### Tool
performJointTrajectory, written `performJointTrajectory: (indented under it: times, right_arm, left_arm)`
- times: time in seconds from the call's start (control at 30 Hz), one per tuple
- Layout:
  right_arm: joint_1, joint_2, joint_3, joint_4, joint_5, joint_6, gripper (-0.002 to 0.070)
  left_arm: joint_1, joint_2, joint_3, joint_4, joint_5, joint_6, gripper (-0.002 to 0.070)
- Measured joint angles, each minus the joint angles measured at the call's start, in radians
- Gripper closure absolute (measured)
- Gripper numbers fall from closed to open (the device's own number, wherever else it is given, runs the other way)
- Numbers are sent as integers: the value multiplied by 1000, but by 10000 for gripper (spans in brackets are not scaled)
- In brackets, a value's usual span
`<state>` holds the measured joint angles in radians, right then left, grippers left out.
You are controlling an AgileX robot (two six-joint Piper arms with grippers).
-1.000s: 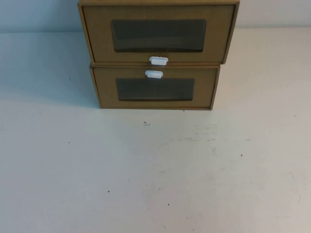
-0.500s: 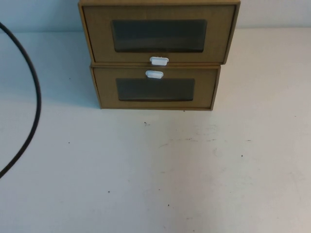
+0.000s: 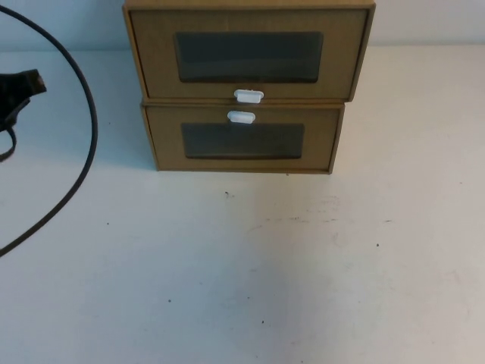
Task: Open the shoe box
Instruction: 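Pull the top drawer of the cardboard box fully open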
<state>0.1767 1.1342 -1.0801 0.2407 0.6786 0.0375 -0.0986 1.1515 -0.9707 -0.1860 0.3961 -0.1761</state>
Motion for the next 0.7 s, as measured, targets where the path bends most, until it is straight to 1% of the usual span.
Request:
performJointTrajectory:
  times: [0.1,0.17,0.3,0.37,0.43,0.53,0.7]
  right_arm:
    - [37,57,0,23,-19,-77,690]
    - [83,94,0,30,-31,-145,689]
    - [171,150,0,52,-85,-253,689]
    - [202,169,0,95,-160,-277,689]
    - [228,187,0,127,-241,-317,689]
    - [259,196,-2,143,-297,-443,689]
    - [271,194,-4,153,-263,-691,689]
  left_arm:
    - [-5,15,0,-88,-9,0,680]
    - [-21,23,0,-119,-9,9,680]
    - [-70,29,0,-141,-15,74,680]
    - [-85,29,-4,-146,-18,102,680]
    - [-92,29,-21,-147,-9,143,680]
    - [-91,29,-78,-147,25,232,680]
    - [-91,36,-216,-147,111,421,680]
